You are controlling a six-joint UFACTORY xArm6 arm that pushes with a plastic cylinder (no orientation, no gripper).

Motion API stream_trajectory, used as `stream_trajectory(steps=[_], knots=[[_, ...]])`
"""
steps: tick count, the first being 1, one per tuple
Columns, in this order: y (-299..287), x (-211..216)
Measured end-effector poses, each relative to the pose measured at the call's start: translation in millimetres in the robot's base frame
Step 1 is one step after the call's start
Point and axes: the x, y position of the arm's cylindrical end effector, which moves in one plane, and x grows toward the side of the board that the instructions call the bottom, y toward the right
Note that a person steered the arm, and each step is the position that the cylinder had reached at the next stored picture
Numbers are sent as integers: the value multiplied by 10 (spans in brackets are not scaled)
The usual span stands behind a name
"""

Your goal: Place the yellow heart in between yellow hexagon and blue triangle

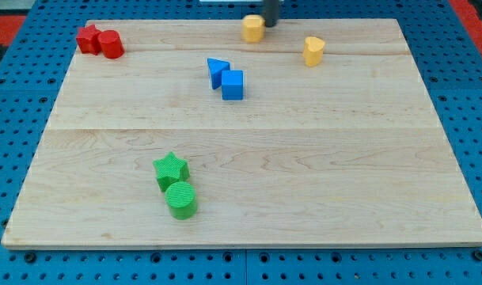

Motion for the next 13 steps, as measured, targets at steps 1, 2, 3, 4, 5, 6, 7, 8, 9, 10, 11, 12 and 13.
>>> stream_trajectory(steps=[1, 2, 3, 4, 5, 6, 7, 8, 9, 10, 11, 12, 13], knots=[[-194, 44], [679, 68], [1581, 330], [1967, 707], [1358, 741], [1145, 891], [1126, 1076], [451, 1010], [-75, 923], [414, 1028], [544, 801], [129, 643], [-261, 643]])
